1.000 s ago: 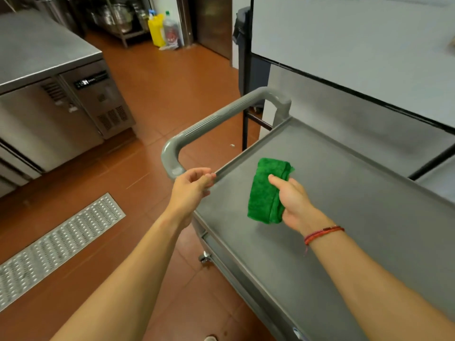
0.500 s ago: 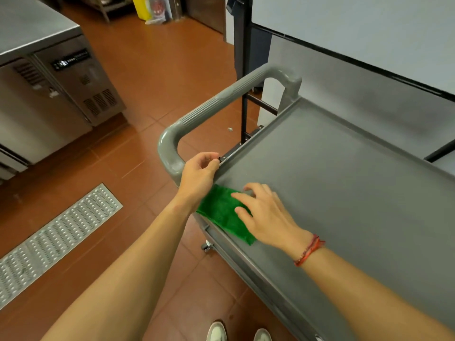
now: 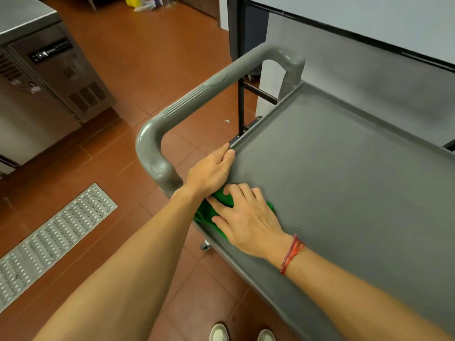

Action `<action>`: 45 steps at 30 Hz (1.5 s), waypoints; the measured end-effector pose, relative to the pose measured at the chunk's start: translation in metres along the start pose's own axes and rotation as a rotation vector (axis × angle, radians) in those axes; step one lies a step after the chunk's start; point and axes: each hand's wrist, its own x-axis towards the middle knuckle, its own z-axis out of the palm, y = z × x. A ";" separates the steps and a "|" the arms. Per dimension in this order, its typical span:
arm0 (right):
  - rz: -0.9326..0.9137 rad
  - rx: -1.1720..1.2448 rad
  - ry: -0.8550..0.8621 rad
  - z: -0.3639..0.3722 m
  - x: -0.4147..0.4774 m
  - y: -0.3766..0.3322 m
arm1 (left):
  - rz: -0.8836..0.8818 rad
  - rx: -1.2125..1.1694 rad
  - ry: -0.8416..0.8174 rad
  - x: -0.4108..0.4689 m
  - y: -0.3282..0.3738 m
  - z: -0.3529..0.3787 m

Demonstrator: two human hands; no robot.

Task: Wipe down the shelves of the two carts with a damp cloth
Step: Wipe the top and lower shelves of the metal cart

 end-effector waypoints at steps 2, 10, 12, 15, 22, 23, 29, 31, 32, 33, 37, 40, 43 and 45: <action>0.022 -0.001 0.020 -0.002 0.005 0.011 | -0.009 -0.045 -0.020 0.000 -0.007 -0.001; 0.452 -0.125 0.054 -0.009 0.017 0.109 | 0.070 0.037 0.000 -0.011 -0.010 0.000; 0.468 -0.128 0.064 -0.008 0.016 0.108 | 0.083 0.053 -0.001 -0.011 -0.010 0.000; 0.426 -0.110 0.107 -0.005 0.013 0.078 | 0.072 0.097 -0.006 -0.007 -0.014 0.002; 0.039 -0.011 0.023 -0.001 -0.013 0.003 | 0.076 0.144 -0.006 -0.010 -0.013 0.003; 0.033 -0.008 0.033 -0.001 -0.010 0.010 | 0.074 0.146 -0.005 -0.010 -0.013 0.003; 0.288 -0.080 0.102 -0.002 0.015 0.092 | 0.067 0.230 -0.007 -0.007 -0.015 0.007; 0.448 -0.114 0.133 -0.007 0.016 0.127 | 0.087 0.277 -0.003 -0.008 -0.016 0.009; 0.515 -0.126 0.119 -0.009 0.015 0.140 | 0.101 0.306 0.002 -0.008 -0.016 0.010; 0.567 -0.132 0.105 -0.011 0.014 0.147 | 0.115 0.334 0.007 -0.008 -0.017 0.010; 0.624 -0.114 0.109 -0.007 0.015 0.121 | 0.140 0.367 0.019 -0.007 -0.020 0.011; 0.402 -0.092 0.121 -0.001 0.007 0.057 | 0.132 0.356 0.021 -0.006 -0.019 0.010; 0.111 -0.014 0.056 -0.002 -0.008 0.017 | 0.140 0.339 0.033 -0.008 -0.018 0.010; 0.063 0.028 0.051 -0.005 -0.008 0.030 | 0.147 0.338 0.046 -0.009 -0.017 0.012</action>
